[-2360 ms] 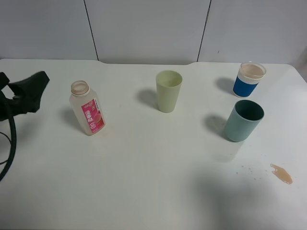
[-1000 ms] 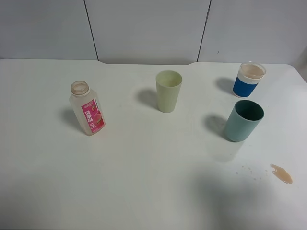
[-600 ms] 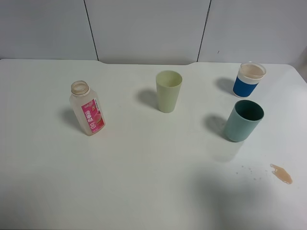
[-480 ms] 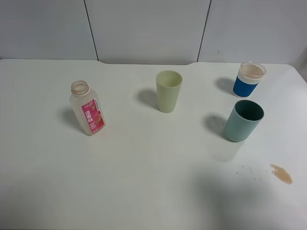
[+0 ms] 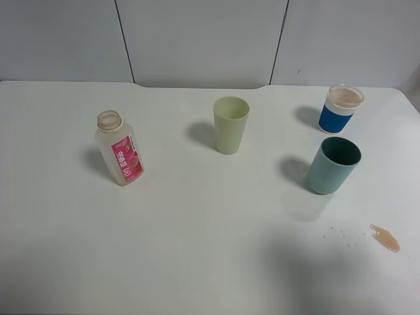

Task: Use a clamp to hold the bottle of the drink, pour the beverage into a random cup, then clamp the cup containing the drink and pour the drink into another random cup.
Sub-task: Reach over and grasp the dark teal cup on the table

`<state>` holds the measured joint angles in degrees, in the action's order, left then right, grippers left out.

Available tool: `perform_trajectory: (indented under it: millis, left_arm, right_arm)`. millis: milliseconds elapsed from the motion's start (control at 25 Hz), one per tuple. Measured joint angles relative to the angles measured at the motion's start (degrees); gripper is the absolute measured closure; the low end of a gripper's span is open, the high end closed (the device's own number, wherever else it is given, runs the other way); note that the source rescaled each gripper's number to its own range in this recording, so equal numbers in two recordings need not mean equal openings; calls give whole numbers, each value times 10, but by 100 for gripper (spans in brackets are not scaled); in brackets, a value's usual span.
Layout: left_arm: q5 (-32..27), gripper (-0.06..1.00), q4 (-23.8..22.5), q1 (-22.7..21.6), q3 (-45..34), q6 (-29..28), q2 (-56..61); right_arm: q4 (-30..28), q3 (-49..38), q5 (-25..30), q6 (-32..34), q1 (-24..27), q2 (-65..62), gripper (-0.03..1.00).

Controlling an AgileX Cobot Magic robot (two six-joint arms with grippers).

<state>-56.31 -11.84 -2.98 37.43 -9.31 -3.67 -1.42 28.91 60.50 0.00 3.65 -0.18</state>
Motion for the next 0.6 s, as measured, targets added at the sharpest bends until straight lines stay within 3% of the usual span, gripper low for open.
perform_trajectory:
  millis: [400,600]
  left_arm:
    - [-34,-6,49,-2,-82,26,39]
    - [-38,-6,61,-2,-85,37,39]
  right_arm:
    - [0,0,0,0,0,0,11]
    - [0,0,0,0,0,0,11]
